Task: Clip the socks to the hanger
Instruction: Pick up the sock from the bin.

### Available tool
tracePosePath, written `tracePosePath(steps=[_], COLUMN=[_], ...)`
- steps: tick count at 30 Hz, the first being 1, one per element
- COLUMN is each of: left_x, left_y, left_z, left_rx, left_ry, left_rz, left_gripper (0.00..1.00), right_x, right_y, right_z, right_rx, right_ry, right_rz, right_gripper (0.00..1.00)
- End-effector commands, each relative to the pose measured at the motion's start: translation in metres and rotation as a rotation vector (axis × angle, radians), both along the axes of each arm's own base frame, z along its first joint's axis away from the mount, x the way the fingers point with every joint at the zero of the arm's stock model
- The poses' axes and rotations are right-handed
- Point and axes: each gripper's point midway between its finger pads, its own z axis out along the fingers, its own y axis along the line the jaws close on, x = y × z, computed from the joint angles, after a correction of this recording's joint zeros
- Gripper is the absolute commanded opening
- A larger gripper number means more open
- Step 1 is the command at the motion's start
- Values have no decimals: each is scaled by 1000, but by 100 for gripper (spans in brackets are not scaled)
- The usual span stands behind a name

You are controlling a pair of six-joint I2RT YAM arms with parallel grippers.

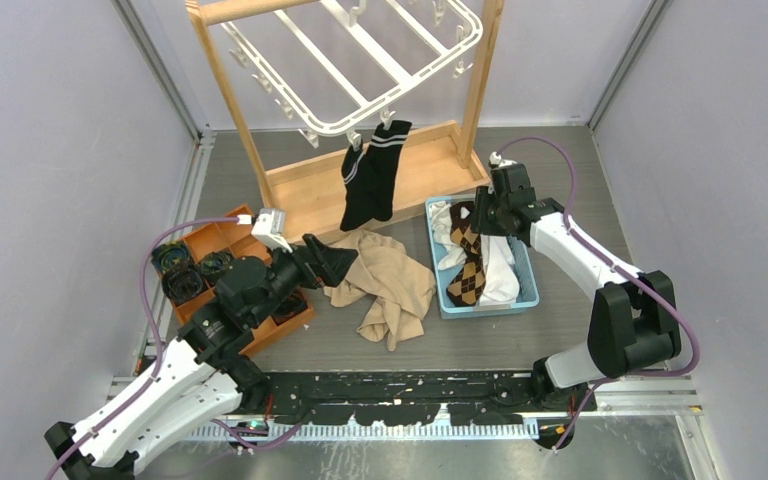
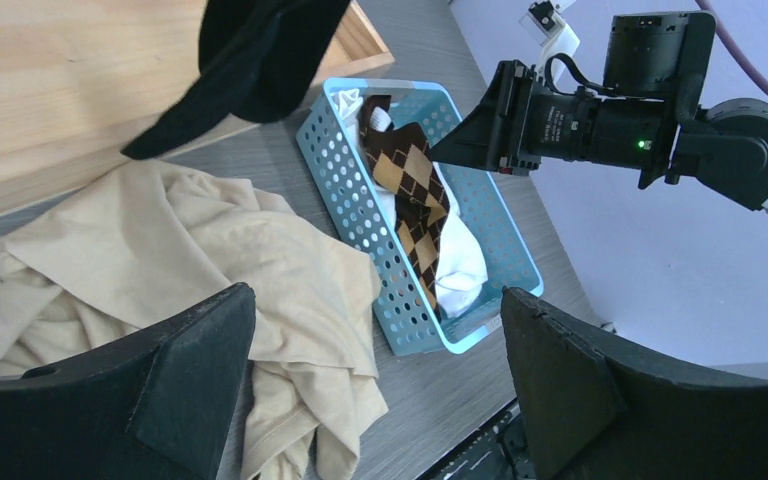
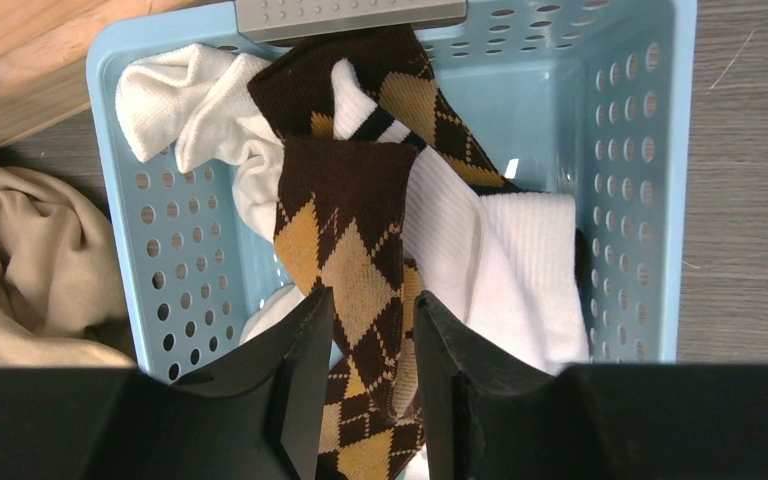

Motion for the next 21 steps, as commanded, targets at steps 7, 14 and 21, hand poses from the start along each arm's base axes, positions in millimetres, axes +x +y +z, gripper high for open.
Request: tracePosePath(steps=[7, 14, 21], left_x=[-7, -12, -14], left_y=[-11, -7, -5], left_z=[27, 25, 28], left_rx=[-112, -151, -154], left_ry=[0, 7, -8], left_rz=[-48, -39, -45], left_gripper=[93, 92, 92], right_x=[10, 7, 4], right_y=[13, 15, 17], right_z=[-8, -10, -2], right_rx=[84, 98, 109], right_ry=[3, 16, -1], right_rz=[-13, -6, 13], right_gripper=[39, 25, 7])
